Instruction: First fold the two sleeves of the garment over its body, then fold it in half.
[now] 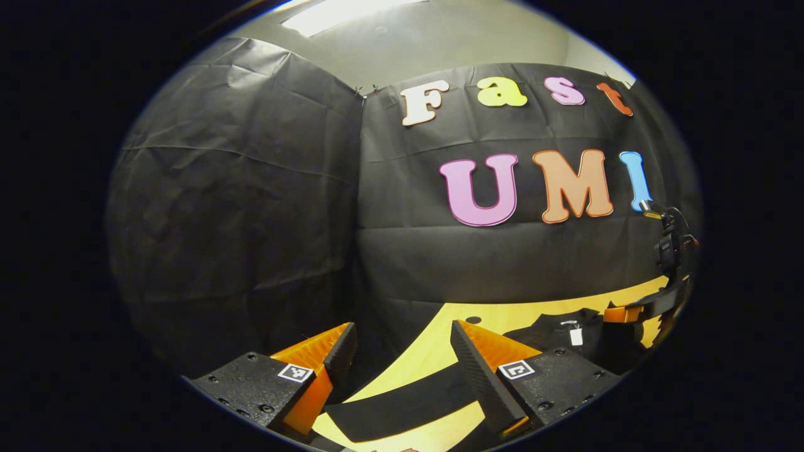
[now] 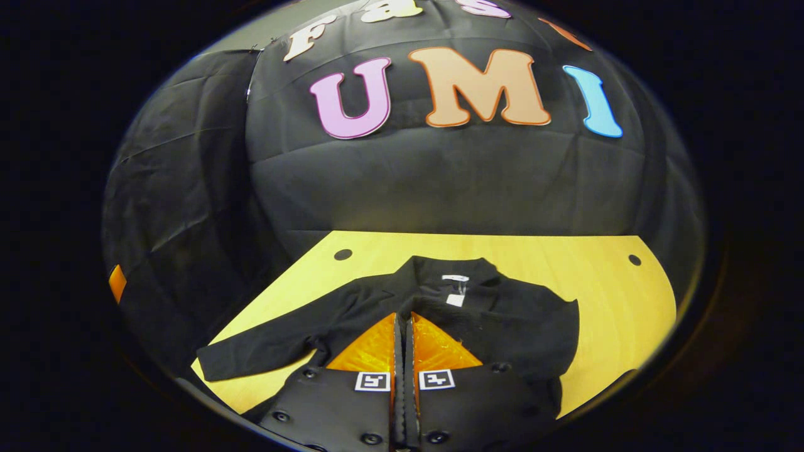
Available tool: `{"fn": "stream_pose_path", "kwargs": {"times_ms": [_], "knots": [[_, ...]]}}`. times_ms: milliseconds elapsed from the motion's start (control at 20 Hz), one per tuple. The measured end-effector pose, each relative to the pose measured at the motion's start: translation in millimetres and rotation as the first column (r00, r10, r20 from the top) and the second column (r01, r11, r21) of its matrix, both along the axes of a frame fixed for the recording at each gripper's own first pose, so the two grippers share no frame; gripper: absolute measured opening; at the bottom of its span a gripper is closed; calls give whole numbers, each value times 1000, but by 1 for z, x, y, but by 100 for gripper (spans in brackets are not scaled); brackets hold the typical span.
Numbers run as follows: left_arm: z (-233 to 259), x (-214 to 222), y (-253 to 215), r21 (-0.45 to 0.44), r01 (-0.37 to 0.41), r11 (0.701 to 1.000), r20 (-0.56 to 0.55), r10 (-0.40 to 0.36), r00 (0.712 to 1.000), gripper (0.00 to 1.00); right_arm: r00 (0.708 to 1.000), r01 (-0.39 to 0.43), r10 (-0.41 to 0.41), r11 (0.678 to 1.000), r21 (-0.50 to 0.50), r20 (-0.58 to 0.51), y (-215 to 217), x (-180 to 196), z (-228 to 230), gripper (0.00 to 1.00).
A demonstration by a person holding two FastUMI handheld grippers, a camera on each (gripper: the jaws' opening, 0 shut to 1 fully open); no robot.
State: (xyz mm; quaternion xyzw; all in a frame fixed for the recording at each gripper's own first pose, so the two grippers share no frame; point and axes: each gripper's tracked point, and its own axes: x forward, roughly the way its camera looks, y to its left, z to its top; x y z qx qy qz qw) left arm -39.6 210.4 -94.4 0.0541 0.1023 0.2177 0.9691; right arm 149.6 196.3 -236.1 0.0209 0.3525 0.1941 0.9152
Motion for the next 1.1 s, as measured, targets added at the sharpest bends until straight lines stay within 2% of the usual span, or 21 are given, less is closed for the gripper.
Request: {"fn": "stream_pose_path", "kwargs": {"times_ms": [100, 150, 250, 350, 400, 450, 550, 600, 650, 700, 750, 800, 850, 900, 950, 1000, 1050, 1100], "knots": [[-7, -3, 10, 6, -11, 1000, -14, 11, 1000, 91, 1000, -12, 12, 1000, 5, 8, 18, 2, 0, 2], [-13, -4, 15, 1, -15, 1000, -19, 15, 1000, 96, 1000, -29, 29, 999, 46, -7, 30, 0, 3, 4], [-25, -7, 22, -16, -25, 1000, -41, 25, 999, 95, 999, -45, 43, 989, 142, 21, 51, -3, 22, 49], [-39, -9, 29, -27, -37, 999, -67, 35, 997, 92, 994, -25, 8, 988, 150, 107, 46, 7, 45, 95], [-46, -10, 33, -31, -44, 999, -79, 41, 996, 91, 989, -13, -8, 989, 146, 148, 38, 9, 58, 92], [-55, -12, 36, -38, -48, 998, -94, 44, 995, 91, 985, -7, -18, 989, 146, 170, 34, 10, 65, 97], [-74, -14, 43, -53, -58, 997, -130, 51, 990, 92, 982, 6, -34, 989, 147, 186, 26, 6, 72, 97], [-83, -15, 47, -60, -67, 996, -148, 57, 987, 96, 980, 16, -43, 990, 138, 193, 19, 4, 76, 97], [-94, -18, 51, -71, -77, 994, -166, 65, 984, 92, 978, 23, -49, 991, 129, 203, 11, -3, 83, 92], [-105, -19, 55, -83, -88, 993, -185, 71, 980, 92, 975, 31, -56, 992, 119, 215, 9, 3, 84, 97], [-117, -20, 59, -96, -100, 990, -204, 79, 976, 91, 972, 36, -60, 993, 109, 228, 2, 1, 87, 97], [-130, -22, 63, -110, -113, 987, -228, 86, 970, 92, 969, 42, -65, 994, 97, 240, -6, -3, 88, 92], [-144, -27, 68, -124, -133, 983, -259, 97, 961, 91, 966, 49, -68, 995, 84, 249, -11, -5, 90, 92], [-160, -32, 73, -144, -155, 977, -291, 107, 951, 96, 965, 52, -68, 996, 71, 254, -14, -7, 90, 93], [-174, -36, 78, -163, -179, 970, -320, 120, 940, 92, 963, 57, -70, 997, 60, 259, -18, -9, 90, 92], [-186, -40, 79, -178, -203, 963, -350, 131, 928, 96, 963, 61, -71, 997, 46, 262, -21, -11, 89, 97], [-199, -40, 81, -187, -220, 957, -371, 139, 918, 92, 961, 66, -73, 997, 33, 265, -25, -12, 89, 93], [-206, -43, 84, -191, -234, 953, -385, 147, 911, 92, 960, 71, -75, 997, 24, 269, -27, -14, 89, 93]]}}
